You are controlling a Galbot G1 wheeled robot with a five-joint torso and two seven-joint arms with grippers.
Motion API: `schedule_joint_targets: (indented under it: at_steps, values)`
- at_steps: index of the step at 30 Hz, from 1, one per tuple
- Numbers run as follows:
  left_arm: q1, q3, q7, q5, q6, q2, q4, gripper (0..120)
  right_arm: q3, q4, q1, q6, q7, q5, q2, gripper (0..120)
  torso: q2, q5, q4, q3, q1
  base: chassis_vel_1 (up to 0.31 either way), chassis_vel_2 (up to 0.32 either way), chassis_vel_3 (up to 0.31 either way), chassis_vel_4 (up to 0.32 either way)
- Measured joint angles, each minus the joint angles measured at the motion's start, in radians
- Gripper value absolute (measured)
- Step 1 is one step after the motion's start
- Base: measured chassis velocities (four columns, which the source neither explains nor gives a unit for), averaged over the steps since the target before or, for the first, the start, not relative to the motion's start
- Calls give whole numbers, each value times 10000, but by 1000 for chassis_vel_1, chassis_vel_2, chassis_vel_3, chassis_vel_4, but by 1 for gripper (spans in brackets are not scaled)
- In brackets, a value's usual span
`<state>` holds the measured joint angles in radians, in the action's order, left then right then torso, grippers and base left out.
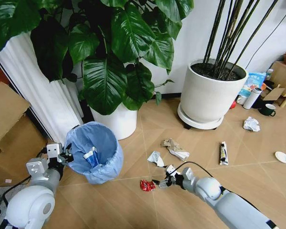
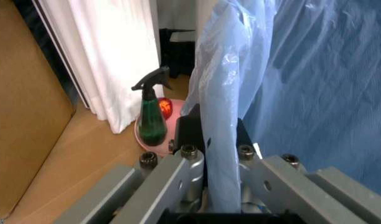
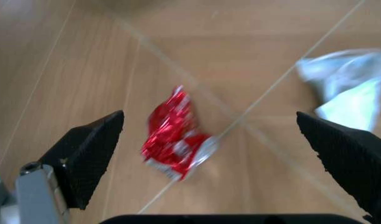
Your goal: Pick up the trash bin and place the garbage on the floor into it.
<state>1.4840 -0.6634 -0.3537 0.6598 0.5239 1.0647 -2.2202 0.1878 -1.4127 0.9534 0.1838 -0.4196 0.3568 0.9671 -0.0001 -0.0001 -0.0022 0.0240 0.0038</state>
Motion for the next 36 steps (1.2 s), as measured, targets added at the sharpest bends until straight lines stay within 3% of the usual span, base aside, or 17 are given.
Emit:
schedule_joint_targets:
  at_steps: [14, 36]
  values:
    - [1, 53, -56, -49, -87, 96, 68, 0, 870, 1929, -904, -146, -250, -230, 1063, 100, 0, -9, 1, 0, 0, 0, 0, 0, 0]
    - [-21, 71, -35, 7, -88, 32, 17, 0, 952, 3469, -1248, -352, -298, -965, 2359, 98, 0, -8, 0, 0, 0, 0, 0, 0, 0]
